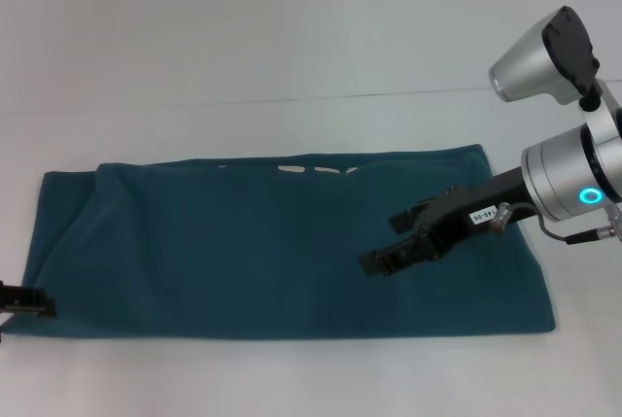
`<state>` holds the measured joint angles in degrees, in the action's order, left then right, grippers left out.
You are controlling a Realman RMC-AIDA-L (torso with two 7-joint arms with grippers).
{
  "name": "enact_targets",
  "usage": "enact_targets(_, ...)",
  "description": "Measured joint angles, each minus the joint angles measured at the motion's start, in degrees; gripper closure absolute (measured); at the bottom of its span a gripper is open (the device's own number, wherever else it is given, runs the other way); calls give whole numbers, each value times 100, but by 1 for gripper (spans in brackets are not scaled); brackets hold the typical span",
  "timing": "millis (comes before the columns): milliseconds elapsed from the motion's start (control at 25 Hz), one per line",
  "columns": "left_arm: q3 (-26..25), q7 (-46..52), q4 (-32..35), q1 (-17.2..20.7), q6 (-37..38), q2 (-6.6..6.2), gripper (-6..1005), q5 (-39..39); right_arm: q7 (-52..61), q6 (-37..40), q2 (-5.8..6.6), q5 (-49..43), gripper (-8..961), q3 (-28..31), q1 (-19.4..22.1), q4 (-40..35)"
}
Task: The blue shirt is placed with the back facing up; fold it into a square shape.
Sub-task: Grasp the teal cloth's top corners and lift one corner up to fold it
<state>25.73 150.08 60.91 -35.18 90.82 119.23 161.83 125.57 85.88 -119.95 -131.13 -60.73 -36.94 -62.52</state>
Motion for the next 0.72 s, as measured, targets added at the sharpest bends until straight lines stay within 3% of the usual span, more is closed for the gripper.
enact_targets(720,19,119,-420,-37,-430,9,127,29,-59,1,-10,47,21,-8,49,45)
